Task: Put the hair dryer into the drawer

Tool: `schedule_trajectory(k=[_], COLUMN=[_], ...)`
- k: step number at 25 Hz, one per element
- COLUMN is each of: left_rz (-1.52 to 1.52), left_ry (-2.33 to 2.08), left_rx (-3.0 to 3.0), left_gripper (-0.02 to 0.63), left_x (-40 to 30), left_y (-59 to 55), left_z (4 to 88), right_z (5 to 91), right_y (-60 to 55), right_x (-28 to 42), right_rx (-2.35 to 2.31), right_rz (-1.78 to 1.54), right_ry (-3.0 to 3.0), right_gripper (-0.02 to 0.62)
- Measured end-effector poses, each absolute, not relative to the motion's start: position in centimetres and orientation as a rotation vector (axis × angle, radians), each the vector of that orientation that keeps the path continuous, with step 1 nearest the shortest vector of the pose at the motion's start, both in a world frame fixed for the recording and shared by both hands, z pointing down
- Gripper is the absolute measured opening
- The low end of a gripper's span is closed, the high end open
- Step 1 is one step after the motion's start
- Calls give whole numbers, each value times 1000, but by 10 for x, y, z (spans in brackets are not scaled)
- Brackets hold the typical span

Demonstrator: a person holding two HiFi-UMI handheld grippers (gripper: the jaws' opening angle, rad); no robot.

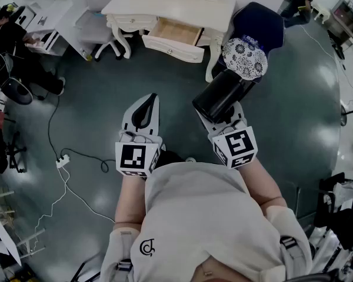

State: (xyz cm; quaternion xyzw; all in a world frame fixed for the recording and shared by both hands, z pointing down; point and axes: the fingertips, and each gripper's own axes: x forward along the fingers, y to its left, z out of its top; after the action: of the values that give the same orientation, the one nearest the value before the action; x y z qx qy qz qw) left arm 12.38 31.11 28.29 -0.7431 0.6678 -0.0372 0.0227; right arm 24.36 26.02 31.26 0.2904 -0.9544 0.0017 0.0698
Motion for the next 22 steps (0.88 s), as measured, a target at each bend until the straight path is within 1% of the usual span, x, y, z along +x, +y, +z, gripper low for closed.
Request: schedule_trajectory(k=[11, 18, 22], left_rz=[-119, -146, -154], left_ry=[2077, 2082, 2094], left_rx=[-2306, -2307, -2307], left_gripper=[12, 12, 12], left_x=[116, 116, 107], left_y=[304, 294, 283], left_z=[285, 292, 297], right_z=[314, 329, 336], right_y=[252, 237, 224], right_x=[241, 246, 236], right_rx=[900, 923, 904], right_rz=[9, 98, 125], right_ry=[-2872, -2840, -2834], right_gripper=[236, 236, 238])
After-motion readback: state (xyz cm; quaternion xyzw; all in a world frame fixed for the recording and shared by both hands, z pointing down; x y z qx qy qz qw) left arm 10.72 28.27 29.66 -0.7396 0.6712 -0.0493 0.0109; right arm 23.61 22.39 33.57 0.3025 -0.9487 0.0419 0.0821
